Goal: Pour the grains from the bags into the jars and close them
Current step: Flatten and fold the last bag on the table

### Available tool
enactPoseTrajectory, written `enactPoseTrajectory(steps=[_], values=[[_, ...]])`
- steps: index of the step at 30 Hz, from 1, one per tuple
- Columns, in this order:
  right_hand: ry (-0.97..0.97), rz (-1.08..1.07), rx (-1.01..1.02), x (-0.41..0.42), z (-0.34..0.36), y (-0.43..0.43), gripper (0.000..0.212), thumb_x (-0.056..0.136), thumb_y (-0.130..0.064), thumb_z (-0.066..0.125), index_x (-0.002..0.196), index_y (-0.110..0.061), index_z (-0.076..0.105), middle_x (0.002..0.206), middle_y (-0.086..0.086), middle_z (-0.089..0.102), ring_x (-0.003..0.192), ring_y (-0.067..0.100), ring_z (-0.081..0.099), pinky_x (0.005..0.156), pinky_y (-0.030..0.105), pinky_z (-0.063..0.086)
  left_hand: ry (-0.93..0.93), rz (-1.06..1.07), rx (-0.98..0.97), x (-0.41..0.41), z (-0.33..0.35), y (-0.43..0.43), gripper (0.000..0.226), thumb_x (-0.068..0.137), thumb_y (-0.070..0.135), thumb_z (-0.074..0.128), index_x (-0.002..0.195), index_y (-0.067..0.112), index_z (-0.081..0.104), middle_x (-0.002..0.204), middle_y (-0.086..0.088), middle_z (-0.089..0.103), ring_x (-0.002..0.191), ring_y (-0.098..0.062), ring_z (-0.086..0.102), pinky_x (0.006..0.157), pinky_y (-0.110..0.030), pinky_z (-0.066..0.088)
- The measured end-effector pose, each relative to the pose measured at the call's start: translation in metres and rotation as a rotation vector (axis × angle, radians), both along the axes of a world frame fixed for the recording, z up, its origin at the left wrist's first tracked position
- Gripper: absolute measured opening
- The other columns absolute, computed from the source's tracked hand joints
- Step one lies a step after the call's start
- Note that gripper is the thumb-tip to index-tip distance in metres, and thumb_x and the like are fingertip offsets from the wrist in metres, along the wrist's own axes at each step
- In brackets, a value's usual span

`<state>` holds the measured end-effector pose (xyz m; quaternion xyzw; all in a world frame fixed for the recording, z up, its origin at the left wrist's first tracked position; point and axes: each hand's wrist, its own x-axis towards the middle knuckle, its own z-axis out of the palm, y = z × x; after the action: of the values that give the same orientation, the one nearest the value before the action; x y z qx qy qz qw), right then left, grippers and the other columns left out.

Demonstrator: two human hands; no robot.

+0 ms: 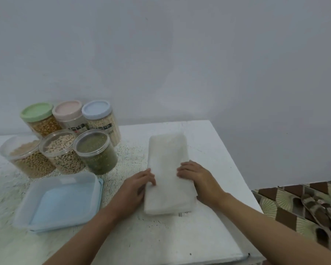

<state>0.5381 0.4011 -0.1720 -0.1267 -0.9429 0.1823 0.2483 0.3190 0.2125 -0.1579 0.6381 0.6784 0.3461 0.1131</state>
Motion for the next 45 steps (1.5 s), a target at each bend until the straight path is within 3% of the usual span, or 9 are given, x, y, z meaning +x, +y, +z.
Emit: enactPoseTrajectory(steps=[4,8,17,25,29,31,34,41,45], values=[[-0.180,0.102,0.185,0.012,0.005,0.000,0.063,0.088,-0.031,0.076,0.143,-0.010,0.055,0.143,0.013,0.059,0.140,0.035,0.049,0.120,0.050,0.031,0.097,-0.073,-0.067,-0.008,-0.002,-0.002,0.035,0.094,0.001,0.058,0.117,0.026,0.066,0.136,0.012,0.056,0.147,0.004,0.028,0.113,-0.016,0.034],[-0.157,0.169,0.250,0.031,0.001,0.001,0.046,0.103,-0.032,0.051,0.148,-0.019,0.050,0.151,0.015,0.051,0.146,0.036,0.040,0.123,0.050,0.027,0.162,-0.095,-0.115,-0.006,-0.002,-0.011,0.036,0.097,0.023,0.052,0.131,0.027,0.061,0.148,0.010,0.048,0.151,0.000,0.019,0.116,-0.010,0.022],[-0.083,0.165,0.310,0.045,-0.002,-0.012,0.049,0.094,-0.015,0.046,0.141,-0.015,0.059,0.126,0.013,0.061,0.114,0.030,0.059,0.099,0.043,0.053,0.344,-0.146,-0.148,-0.010,-0.010,-0.027,0.064,0.103,0.061,0.017,0.156,0.031,0.037,0.167,0.009,0.019,0.157,-0.009,0.000,0.125,-0.030,0.007],[-0.121,0.147,0.189,0.044,0.001,-0.012,0.054,0.084,-0.010,0.043,0.132,-0.016,0.067,0.128,0.009,0.062,0.118,0.028,0.060,0.107,0.039,0.048,0.237,-0.136,0.070,-0.007,-0.007,-0.025,0.040,0.105,0.049,0.041,0.129,0.033,0.070,0.128,0.017,0.065,0.125,-0.001,0.051,0.103,-0.021,0.036],[-0.063,0.017,-0.250,0.038,0.004,-0.016,0.033,0.095,-0.045,0.060,0.106,-0.018,0.076,0.120,-0.013,0.060,0.112,0.012,0.058,0.093,0.034,0.051,-0.123,0.088,-0.041,-0.001,0.002,-0.021,0.039,0.087,0.076,0.047,0.104,0.051,0.072,0.109,0.032,0.065,0.106,0.001,0.057,0.089,-0.024,0.044],[-0.010,-0.072,-0.578,0.030,0.014,-0.021,0.040,0.090,-0.065,0.061,0.090,-0.029,0.078,0.106,-0.012,0.063,0.102,0.013,0.059,0.086,0.036,0.052,-0.262,0.189,-0.091,0.002,0.007,-0.015,0.055,0.083,0.084,0.046,0.091,0.038,0.076,0.093,0.014,0.068,0.093,-0.005,0.058,0.080,-0.026,0.045],[0.006,-0.128,-0.827,0.019,0.020,-0.020,0.032,0.093,-0.053,0.065,0.081,-0.026,0.075,0.090,-0.007,0.061,0.090,0.009,0.058,0.082,0.030,0.047,-0.339,0.265,-0.170,0.009,0.015,-0.003,0.049,0.096,0.056,0.057,0.076,0.012,0.066,0.066,0.010,0.058,0.062,-0.006,0.048,0.060,-0.025,0.034],[-0.017,-0.180,-0.860,0.013,0.022,-0.016,0.063,0.083,-0.060,0.064,0.090,0.002,0.061,0.094,0.021,0.056,0.082,0.030,0.050,0.075,0.040,0.040,-0.407,0.461,-0.232,0.015,0.012,0.018,0.044,0.098,0.041,0.064,0.059,0.021,0.061,0.049,0.016,0.050,0.051,-0.004,0.040,0.057,-0.026,0.029],[-0.038,-0.162,-0.710,0.017,0.028,-0.024,0.070,0.070,-0.075,0.077,0.104,-0.014,0.068,0.099,0.004,0.068,0.093,0.025,0.062,0.079,0.040,0.051,-0.379,0.495,-0.254,0.015,0.015,0.023,0.042,0.098,0.042,0.064,0.060,0.022,0.066,0.046,0.019,0.052,0.055,-0.007,0.046,0.064,-0.028,0.032]])
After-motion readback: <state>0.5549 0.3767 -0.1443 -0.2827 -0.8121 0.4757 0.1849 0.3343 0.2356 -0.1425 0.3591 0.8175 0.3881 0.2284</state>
